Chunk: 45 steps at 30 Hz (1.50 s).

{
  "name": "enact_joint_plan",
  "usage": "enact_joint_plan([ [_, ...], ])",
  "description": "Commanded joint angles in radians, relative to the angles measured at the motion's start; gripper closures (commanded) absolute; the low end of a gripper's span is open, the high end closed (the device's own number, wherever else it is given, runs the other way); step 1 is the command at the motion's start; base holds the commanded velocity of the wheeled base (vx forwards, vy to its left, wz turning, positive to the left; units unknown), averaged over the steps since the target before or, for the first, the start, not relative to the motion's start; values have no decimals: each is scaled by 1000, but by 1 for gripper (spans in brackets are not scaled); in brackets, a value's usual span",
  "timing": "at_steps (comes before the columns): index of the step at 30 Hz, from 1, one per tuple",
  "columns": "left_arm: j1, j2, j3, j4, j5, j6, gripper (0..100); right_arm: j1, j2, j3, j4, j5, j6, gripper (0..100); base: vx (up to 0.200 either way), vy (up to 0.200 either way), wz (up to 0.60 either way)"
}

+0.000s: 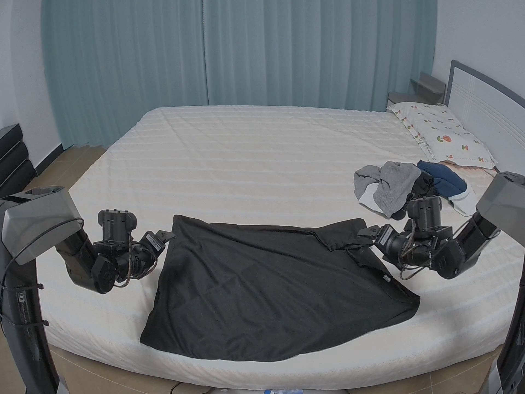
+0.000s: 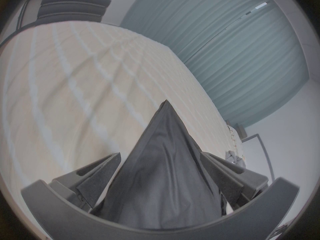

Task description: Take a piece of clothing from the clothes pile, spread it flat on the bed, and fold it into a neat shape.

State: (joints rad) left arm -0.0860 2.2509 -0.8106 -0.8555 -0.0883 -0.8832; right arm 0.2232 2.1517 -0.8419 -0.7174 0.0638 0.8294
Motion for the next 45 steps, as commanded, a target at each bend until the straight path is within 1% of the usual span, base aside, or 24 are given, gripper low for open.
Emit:
enact_joint_plan([
  [1,-28,-111,174,-92,-10,-151,0,76,168,-167,79,-45,-4,0,0,0,0],
  [3,-28,-99,206,-145,-22,-161,0,90,203,-187,92,-71,-32,0,0,0,0],
  [5,-26,-57,231,-223,-39,-165,0,90,232,-233,105,-79,-67,0,0,0,0],
  [8,-28,-20,258,-318,-28,-157,0,88,283,-318,133,-81,-65,0,0,0,0],
  [10,-28,-16,278,-350,-30,-157,0,88,303,-353,142,-84,-62,0,0,0,0],
  [13,-29,6,315,-428,-33,-157,0,84,362,-456,156,-87,-61,0,0,0,0],
  [14,-29,7,315,-433,-33,-158,0,84,367,-464,156,-87,-59,0,0,0,0],
  [19,-28,15,320,-444,-33,-160,0,85,461,-611,176,-96,-56,0,0,0,0],
  [22,-26,19,327,-445,-31,-160,0,82,511,-740,187,-128,-55,0,0,0,0],
  [24,-26,21,327,-445,-31,-160,0,79,522,-781,177,-141,-52,0,0,0,0],
  [26,-26,27,326,-447,-31,-160,0,64,534,-878,159,-176,-26,0,0,0,0],
  [27,-26,27,326,-447,-31,-158,0,56,537,-936,136,-197,13,0,0,0,0],
  [29,-26,27,326,-447,-31,-160,0,36,545,-991,99,-206,40,0,0,0,0],
  [31,-26,27,327,-447,-30,-160,0,19,577,-1054,52,-213,45,0,0,0,0],
  [32,-26,27,327,-447,-30,-160,0,8,606,-1094,23,-234,39,0,0,0,0],
  [33,-26,27,327,-447,-30,-160,0,4,617,-1108,16,-249,36,0,0,0,0],
  [34,-26,27,327,-447,-30,-160,0,4,617,-1108,16,-249,36,0,0,0,0],
  [35,-28,26,331,-447,-28,-160,0,-12,648,-1123,26,-288,-6,0,0,0,0],
  [37,-28,26,332,-447,-30,-158,0,-24,663,-1105,39,-305,-52,0,0,0,0],
  [38,-28,27,332,-447,-28,-158,0,-33,666,-1072,35,-306,-73,0,0,0,0],
  [44,-28,27,332,-447,-30,-157,0,-58,619,-970,15,-300,-82,0,0,0,0],
  [45,-28,27,332,-447,-30,-157,0,-71,577,-901,3,-288,-82,0,0,0,0],
])
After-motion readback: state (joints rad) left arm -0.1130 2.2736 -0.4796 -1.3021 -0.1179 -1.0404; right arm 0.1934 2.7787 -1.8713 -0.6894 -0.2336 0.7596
